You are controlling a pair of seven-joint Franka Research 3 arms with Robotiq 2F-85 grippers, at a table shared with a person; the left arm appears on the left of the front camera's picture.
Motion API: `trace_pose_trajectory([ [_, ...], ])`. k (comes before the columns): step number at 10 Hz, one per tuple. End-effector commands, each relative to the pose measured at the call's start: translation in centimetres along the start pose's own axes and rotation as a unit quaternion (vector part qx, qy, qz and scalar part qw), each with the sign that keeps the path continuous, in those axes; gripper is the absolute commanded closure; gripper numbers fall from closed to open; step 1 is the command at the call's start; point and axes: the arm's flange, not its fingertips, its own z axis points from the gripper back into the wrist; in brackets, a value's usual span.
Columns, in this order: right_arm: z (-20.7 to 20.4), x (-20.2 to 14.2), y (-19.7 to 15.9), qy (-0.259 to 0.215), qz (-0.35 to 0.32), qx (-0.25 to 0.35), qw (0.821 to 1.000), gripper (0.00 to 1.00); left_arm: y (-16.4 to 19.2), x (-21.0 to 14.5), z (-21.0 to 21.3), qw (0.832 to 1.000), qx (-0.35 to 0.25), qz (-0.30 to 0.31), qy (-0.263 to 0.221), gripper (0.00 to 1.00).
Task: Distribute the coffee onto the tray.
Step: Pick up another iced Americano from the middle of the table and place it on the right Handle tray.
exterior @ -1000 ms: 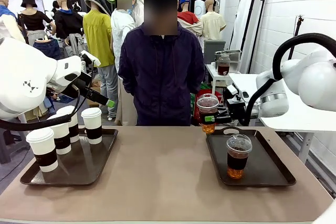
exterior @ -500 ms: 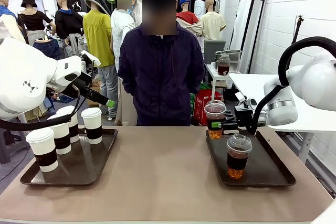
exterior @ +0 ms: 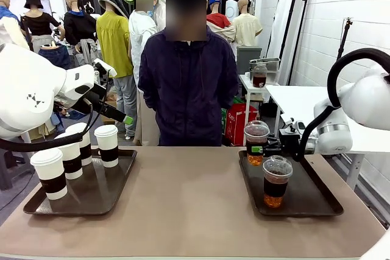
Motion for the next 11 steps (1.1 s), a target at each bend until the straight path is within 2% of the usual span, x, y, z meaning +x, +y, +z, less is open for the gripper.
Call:
trace_pose_trajectory([
  [1,0.4,-0.3,-0.1,-0.032,0.007,-0.01,0.999,0.28,0.1,-0.1,0.0,1.0,-0.001,0.002,0.0,0.0],
  [6,0.9,-2.7,-1.4,-0.023,-0.017,-0.026,0.999,0.28,0.1,-0.1,0.0,1.0,-0.001,0.002,0.0,0.0],
  [11,1.1,-4.4,-2.3,-0.018,-0.013,-0.044,0.999,0.28,0.1,-0.1,0.0,1.0,-0.001,0.002,0.0,0.0],
])
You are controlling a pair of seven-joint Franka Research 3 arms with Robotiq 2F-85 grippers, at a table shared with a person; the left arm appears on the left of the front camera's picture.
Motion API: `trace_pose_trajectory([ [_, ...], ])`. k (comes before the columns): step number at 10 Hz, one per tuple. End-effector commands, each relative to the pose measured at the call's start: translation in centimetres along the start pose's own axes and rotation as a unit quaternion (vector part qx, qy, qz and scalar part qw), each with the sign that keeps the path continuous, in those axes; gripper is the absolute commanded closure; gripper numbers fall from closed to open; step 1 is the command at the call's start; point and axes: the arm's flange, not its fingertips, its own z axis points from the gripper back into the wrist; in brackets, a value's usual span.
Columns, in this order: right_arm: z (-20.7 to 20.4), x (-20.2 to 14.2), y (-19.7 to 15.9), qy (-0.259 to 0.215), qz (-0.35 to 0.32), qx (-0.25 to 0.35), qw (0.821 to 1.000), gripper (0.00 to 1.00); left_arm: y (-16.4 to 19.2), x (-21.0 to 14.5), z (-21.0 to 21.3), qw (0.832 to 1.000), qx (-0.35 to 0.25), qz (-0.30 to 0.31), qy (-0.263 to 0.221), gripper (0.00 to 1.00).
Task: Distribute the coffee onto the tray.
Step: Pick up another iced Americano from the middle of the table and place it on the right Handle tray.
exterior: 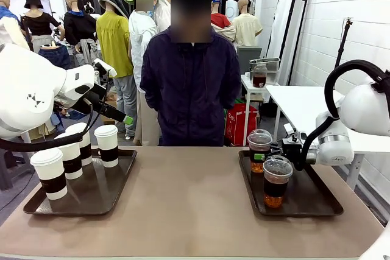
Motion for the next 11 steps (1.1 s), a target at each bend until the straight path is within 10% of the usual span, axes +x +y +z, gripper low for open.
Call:
trace_pose_trajectory([
  [1,-0.3,-0.1,-0.8,-0.015,0.011,-0.014,1.0,0.28,0.1,-0.1,0.0,1.0,-0.001,0.002,0.0,0.0],
  [4,-0.1,-1.1,-1.0,-0.02,0.008,-0.015,1.0,0.28,0.1,-0.1,0.0,1.0,-0.001,0.002,0.0,0.0],
  [6,0.3,-1.3,-0.9,-0.019,-0.002,-0.018,1.0,0.0,0.1,-0.1,0.0,1.0,-0.001,0.002,0.0,0.0],
  [11,1.7,-2.1,0.3,-0.013,-0.024,-0.028,0.999,0.0,0.1,-0.1,0.0,1.0,-0.001,0.002,0.0,0.0],
])
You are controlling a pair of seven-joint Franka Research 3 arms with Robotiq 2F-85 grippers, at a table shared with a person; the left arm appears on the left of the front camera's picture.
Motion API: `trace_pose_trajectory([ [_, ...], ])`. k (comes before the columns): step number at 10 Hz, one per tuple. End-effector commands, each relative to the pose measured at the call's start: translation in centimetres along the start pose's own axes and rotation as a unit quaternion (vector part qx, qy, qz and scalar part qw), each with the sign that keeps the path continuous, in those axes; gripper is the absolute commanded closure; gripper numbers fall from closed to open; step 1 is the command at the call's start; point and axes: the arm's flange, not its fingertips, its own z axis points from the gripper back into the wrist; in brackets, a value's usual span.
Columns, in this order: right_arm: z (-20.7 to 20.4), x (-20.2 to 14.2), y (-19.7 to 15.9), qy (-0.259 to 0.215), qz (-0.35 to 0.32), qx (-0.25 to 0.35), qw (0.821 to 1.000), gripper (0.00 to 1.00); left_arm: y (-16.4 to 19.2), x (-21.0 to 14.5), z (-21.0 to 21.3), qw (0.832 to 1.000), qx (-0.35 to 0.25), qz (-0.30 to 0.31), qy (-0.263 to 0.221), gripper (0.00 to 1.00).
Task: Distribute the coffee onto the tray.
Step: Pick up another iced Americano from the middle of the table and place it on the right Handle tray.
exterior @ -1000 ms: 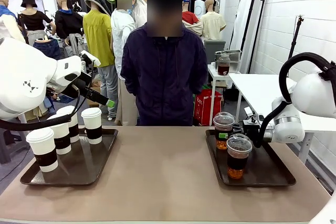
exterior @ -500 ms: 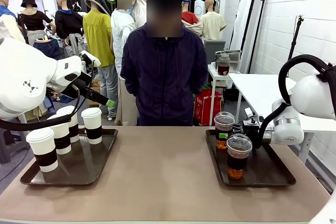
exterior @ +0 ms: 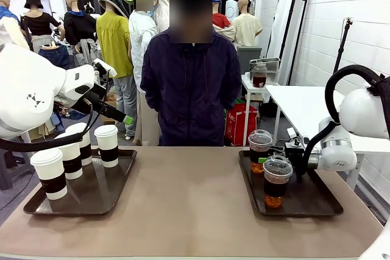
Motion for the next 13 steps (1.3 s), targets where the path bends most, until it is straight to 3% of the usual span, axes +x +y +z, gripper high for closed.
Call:
trace_pose_trajectory([
  [1,0.8,-0.2,1.0,-0.003,-0.01,-0.008,1.0,0.0,0.1,0.0,0.0,1.0,-0.001,0.002,0.0,0.0],
  [7,3.2,-0.3,3.2,0.002,-0.019,-0.032,0.999,0.0,0.1,0.0,0.0,1.0,-0.001,0.002,0.0,0.0],
  [13,2.8,-0.4,2.3,0.001,-0.021,-0.023,1.0,0.0,0.1,0.0,0.0,1.0,-0.001,0.002,0.0,0.0],
])
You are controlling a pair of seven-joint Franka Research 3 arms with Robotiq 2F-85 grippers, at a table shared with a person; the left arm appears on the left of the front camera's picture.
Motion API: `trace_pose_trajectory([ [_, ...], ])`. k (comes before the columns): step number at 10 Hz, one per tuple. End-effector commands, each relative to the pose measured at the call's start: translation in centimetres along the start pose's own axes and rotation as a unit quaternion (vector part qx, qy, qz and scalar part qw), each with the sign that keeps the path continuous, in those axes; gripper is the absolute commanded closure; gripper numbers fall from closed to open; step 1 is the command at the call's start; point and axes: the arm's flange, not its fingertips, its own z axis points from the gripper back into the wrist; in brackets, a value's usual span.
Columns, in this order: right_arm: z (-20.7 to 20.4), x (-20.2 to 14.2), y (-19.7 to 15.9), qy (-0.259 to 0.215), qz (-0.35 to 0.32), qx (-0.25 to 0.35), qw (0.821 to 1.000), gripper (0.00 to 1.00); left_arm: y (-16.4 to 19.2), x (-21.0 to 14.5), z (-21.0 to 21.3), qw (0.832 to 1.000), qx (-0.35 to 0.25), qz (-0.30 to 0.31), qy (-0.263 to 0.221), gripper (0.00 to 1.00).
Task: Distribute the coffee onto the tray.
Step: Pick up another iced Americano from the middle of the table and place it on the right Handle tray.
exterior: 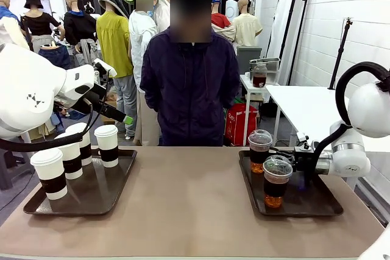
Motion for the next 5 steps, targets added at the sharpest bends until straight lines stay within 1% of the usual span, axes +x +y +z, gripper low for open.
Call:
trace_pose_trajectory([
  [1,-0.17,0.03,-0.2,-0.001,0.002,0.002,1.0,0.0,0.11,-0.05,0.02,1.0,-0.001,0.002,0.0,0.0],
  [5,-0.17,0.03,-0.2,-0.001,0.002,0.002,1.0,0.0,0.11,-0.05,0.02,1.0,-0.001,0.002,0.0,0.0],
])
